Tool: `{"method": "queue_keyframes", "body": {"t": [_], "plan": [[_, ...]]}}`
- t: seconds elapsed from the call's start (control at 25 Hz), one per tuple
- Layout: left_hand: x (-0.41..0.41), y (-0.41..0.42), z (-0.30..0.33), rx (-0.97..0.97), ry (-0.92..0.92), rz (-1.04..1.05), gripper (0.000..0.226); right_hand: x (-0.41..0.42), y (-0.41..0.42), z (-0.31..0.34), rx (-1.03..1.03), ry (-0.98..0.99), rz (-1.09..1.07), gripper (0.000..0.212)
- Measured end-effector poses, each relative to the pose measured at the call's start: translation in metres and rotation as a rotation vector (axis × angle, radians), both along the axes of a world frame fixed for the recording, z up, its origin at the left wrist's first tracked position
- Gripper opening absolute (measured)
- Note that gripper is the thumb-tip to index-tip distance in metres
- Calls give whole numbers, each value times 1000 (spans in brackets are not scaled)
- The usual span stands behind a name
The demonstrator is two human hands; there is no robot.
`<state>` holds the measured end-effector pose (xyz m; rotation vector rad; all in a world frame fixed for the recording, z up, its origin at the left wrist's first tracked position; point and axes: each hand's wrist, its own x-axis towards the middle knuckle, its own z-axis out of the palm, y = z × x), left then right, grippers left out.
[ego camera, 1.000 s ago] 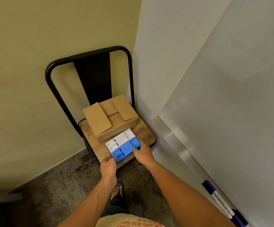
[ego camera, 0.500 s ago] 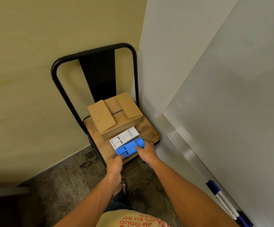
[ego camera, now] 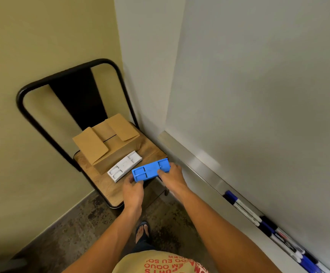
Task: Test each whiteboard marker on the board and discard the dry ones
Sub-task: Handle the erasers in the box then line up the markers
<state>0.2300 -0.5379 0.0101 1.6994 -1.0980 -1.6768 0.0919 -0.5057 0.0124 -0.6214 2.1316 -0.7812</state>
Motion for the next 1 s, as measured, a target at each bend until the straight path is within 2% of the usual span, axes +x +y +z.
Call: {"method": "queue_keyframes", "body": {"t": [0.16, 0.36, 0.76, 1.0], "plan": [[-30, 3, 22, -159, 38, -80, 44, -21, 22, 26, -91, -4, -127, 42], [-75, 4, 40, -267, 23, -217, 46, -40, 49, 50, -191, -17, -327, 46], [-133, 5, 43, -291, -70, -672, 47, -62, 93, 45, -102, -43, -554, 50], [-152, 9, 38, -376, -153, -854, 43, -64, 108, 35, -38, -98, -635, 56]]}}
